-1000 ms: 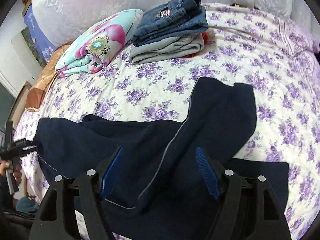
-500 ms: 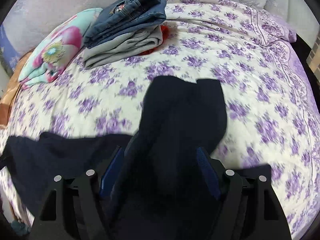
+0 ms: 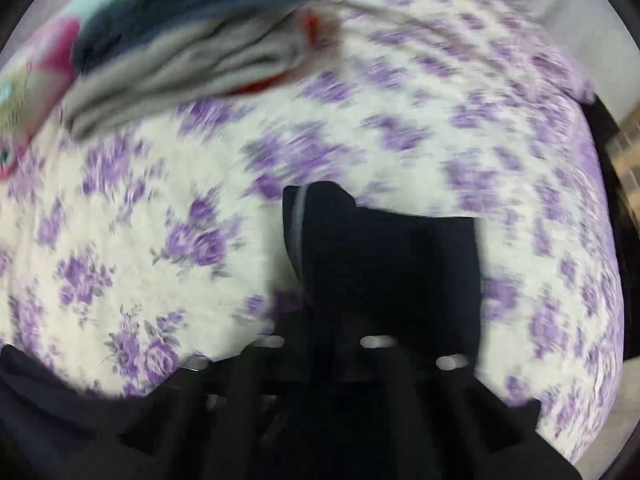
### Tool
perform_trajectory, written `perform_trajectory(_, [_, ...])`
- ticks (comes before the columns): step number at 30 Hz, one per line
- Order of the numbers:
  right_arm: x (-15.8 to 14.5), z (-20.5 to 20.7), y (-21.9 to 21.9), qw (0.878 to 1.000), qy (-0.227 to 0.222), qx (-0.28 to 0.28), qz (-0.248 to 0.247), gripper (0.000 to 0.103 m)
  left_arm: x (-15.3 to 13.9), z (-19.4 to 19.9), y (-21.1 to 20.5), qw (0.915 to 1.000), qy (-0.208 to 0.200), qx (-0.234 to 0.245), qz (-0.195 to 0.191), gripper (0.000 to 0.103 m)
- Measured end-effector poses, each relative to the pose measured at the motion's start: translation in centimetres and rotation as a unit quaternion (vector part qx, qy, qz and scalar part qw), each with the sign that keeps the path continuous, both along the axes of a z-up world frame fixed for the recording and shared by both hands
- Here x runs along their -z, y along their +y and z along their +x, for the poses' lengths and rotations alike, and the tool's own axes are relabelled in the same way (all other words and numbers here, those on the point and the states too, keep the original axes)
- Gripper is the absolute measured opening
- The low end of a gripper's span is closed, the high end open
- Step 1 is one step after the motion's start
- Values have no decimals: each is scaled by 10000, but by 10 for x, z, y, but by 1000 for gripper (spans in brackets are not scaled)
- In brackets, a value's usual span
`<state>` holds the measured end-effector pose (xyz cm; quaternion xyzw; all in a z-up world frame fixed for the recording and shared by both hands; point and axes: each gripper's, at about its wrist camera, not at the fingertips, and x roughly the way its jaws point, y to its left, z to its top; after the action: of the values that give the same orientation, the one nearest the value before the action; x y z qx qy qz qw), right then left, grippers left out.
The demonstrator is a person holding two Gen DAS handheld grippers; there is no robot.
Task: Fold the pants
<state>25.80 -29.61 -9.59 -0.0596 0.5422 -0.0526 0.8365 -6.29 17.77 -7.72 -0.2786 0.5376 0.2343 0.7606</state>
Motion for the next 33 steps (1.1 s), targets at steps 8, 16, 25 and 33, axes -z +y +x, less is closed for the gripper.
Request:
perform_trajectory(8, [-107,-141,-140,9734,-1307,655,1762,6,-19,15,6,9990,-113,420,100,39])
perform_trajectory(16, [-13,-255,-209,9395,-571,1930,2772,6,-3,10,10,9978,164,648,43,39])
perform_trajectory(25, [1,-275,-213,9389,-502,2251,2554,78,-4,5,11,9973,-30,727,49,39])
perform_trajectory(33, [-31,-254,-222,9517,-939,2360,1722,78,-20,-24,50,9982,-248,-353,421,18])
